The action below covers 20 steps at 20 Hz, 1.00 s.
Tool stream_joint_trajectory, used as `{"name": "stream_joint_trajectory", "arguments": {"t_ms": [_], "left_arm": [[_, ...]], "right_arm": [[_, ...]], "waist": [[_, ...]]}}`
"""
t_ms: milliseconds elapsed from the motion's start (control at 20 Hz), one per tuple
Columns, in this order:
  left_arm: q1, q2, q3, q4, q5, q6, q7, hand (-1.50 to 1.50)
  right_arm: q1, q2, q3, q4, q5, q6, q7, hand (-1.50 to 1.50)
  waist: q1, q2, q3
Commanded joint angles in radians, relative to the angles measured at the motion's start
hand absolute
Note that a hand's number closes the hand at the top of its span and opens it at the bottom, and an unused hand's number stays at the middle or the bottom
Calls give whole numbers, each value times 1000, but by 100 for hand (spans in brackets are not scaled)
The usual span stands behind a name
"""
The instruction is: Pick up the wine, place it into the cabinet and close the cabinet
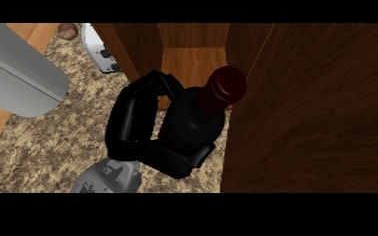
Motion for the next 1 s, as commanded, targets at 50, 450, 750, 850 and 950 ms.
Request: {"name": "stream_joint_trajectory", "arguments": {"t_ms": [50, 450, 750, 850, 950], "left_arm": [[-85, -1, -60, 100, -29, 116, -47, 150], [-220, -1, -81, 176, -24, 256, -11, 150], [-197, -1, -120, 232, -10, 274, -62, 150], [-274, -1, -52, 281, 29, 260, -56, 150], [-215, -1, -77, 257, 58, 271, -105, 150]], "right_arm": [[5, 11, 42, -170, -58, -38, 119, -150], [-23, 2, -27, -81, -106, -21, 59, -150], [24, 7, 1, -75, -62, 11, -2, -150], [81, 10, 32, -160, -54, 16, 30, -150], [59, -27, -73, -100, -150, 39, 14, -150]], "waist": [[-3, 0, -1], [0, 1, 0], [4, 1, 0], [-3, 1, 0], [1, 1, 0]]}}
